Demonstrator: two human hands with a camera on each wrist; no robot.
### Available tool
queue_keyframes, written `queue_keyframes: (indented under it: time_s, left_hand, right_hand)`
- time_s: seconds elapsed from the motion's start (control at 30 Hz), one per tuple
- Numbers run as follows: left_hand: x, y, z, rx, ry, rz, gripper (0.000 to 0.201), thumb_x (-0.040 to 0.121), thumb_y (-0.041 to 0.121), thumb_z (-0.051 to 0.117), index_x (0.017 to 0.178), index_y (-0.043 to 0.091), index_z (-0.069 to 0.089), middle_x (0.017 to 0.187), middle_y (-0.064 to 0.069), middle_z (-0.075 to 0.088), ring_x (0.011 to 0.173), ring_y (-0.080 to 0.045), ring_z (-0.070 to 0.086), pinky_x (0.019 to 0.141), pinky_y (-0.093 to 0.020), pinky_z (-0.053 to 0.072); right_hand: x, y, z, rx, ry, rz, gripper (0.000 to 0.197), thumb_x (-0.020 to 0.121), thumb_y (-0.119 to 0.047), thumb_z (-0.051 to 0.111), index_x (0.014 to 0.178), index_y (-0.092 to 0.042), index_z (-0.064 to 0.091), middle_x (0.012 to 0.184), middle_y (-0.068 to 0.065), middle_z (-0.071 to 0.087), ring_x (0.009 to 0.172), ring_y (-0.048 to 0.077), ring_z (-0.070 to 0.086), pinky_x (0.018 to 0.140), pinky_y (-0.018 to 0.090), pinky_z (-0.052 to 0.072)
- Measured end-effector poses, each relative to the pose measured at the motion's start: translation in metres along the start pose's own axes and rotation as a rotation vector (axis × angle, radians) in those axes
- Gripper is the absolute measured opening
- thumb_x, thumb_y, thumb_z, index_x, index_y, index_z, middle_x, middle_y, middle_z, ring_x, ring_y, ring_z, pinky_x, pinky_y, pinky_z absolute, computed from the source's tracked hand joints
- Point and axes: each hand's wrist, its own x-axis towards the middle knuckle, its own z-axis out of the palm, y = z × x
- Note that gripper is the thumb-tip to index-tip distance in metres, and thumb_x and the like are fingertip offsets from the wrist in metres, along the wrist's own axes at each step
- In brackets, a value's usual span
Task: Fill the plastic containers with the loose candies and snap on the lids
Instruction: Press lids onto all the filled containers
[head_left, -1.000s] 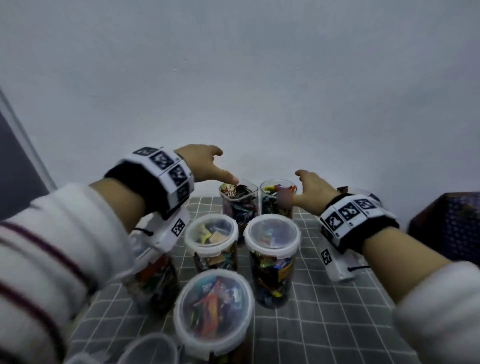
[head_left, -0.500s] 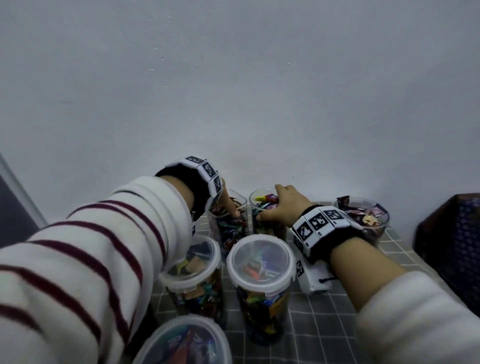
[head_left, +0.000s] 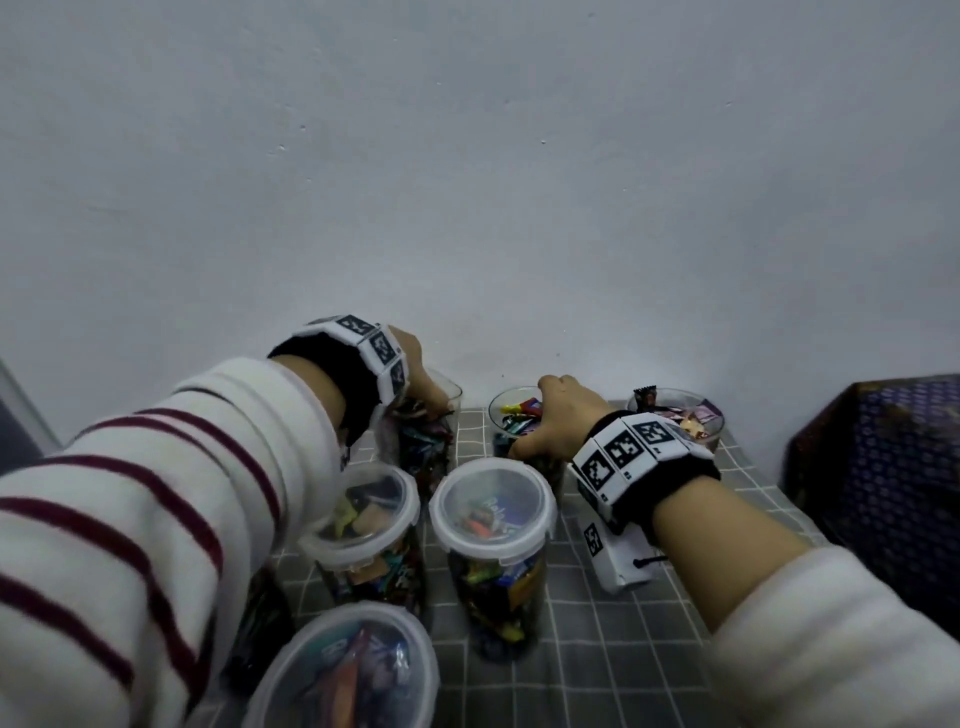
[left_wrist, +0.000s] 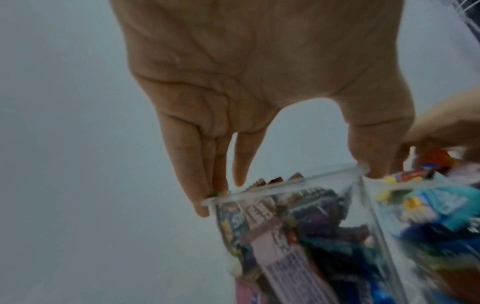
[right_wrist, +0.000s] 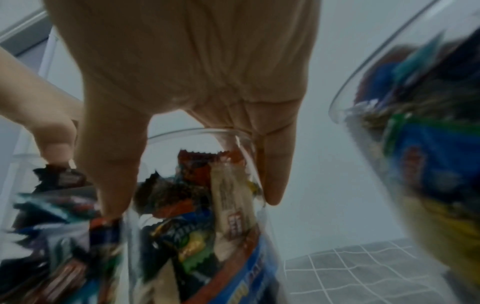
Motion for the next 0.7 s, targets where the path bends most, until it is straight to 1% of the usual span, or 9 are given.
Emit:
queue_keyframes:
  time_s: [0.03,0.1,0.17,0.27,0.37,0.47,0.57,0.67,0.7]
  left_hand:
    - [-0.007,-0.003,-0.004,-0.019,0.034,0.014,0.053,0.070,0.062,0.065,0.067,0.012,0.049,0.069,0.000,0.049,0.070,-0.017,0.047,0.063,-0.023,0.035]
    - [-0.018,-0.013,-0.012,0.001,0.109,0.053,0.064,0.066,0.067,0.060,0.093,0.009,0.060,0.086,-0.005,0.055,0.080,-0.020,0.048,0.067,-0.025,0.034]
    - [-0.040,-0.021,-0.028,-0.062,0.185,0.089,0.084,0.055,0.067,0.053,0.113,0.007,0.059,0.101,-0.009,0.059,0.092,-0.023,0.052,0.072,-0.026,0.034]
    - [-0.076,-0.027,-0.051,-0.148,0.311,0.154,0.086,0.063,0.063,0.065,0.132,0.013,0.049,0.124,-0.011,0.059,0.112,-0.028,0.052,0.077,-0.027,0.033]
    - [-0.116,-0.027,-0.070,-0.211,0.406,0.259,0.085,0.057,0.063,0.062,0.130,0.020,0.049,0.122,-0.005,0.060,0.107,-0.025,0.052,0.080,-0.028,0.035]
    - [-0.161,-0.021,-0.081,-0.293,0.431,0.367,0.083,0.049,0.063,0.056,0.124,0.026,0.052,0.113,0.002,0.062,0.101,-0.020,0.052,0.085,-0.033,0.041]
    - [-0.199,-0.009,-0.080,-0.352,0.411,0.481,0.075,0.048,0.061,0.057,0.117,0.030,0.055,0.104,0.009,0.066,0.099,-0.014,0.056,0.084,-0.033,0.044]
    - [-0.229,0.004,-0.067,-0.393,0.327,0.570,0.068,0.048,0.059,0.060,0.110,0.033,0.057,0.097,0.012,0.069,0.092,-0.005,0.059,0.084,-0.027,0.046]
    - [-0.235,0.009,-0.061,-0.389,0.301,0.590,0.068,0.048,0.059,0.060,0.110,0.033,0.056,0.097,0.012,0.068,0.090,-0.002,0.058,0.083,-0.027,0.047]
  right_hand:
    - [-0.005,0.001,-0.002,-0.008,-0.007,0.005,0.074,0.071,-0.044,0.074,0.127,-0.009,0.041,0.127,0.011,0.044,0.115,0.028,0.049,0.087,0.031,0.041]
    - [-0.016,0.004,-0.005,-0.023,-0.023,0.010,0.075,0.072,-0.048,0.073,0.127,-0.009,0.041,0.128,0.011,0.045,0.116,0.028,0.049,0.086,0.031,0.040]
    - [-0.029,0.008,-0.007,-0.015,-0.036,0.004,0.081,0.069,-0.054,0.074,0.128,-0.009,0.041,0.127,0.010,0.045,0.115,0.027,0.048,0.090,0.034,0.042]
    - [-0.046,0.017,-0.006,-0.011,-0.020,0.006,0.080,0.067,-0.053,0.076,0.125,-0.009,0.043,0.125,0.011,0.047,0.112,0.027,0.048,0.090,0.036,0.044]
    - [-0.066,0.023,-0.008,-0.045,0.004,0.006,0.080,0.066,-0.048,0.078,0.126,-0.007,0.042,0.125,0.012,0.048,0.112,0.027,0.049,0.090,0.034,0.044]
    - [-0.088,0.028,-0.012,-0.044,0.010,0.035,0.080,0.063,-0.045,0.078,0.126,-0.008,0.045,0.124,0.010,0.050,0.110,0.026,0.051,0.089,0.034,0.046]
    - [-0.109,0.039,-0.014,-0.040,0.024,0.025,0.089,0.050,-0.064,0.070,0.121,-0.013,0.051,0.120,0.006,0.056,0.107,0.026,0.055,0.091,0.038,0.048]
    - [-0.132,0.050,-0.016,0.019,0.020,0.057,0.071,0.070,-0.053,0.070,0.124,-0.010,0.052,0.126,0.005,0.053,0.114,0.027,0.052,0.097,0.039,0.044]
    - [-0.139,0.056,-0.016,0.014,0.030,0.055,0.068,0.070,-0.053,0.072,0.121,-0.012,0.053,0.122,0.002,0.054,0.111,0.025,0.053,0.094,0.039,0.046]
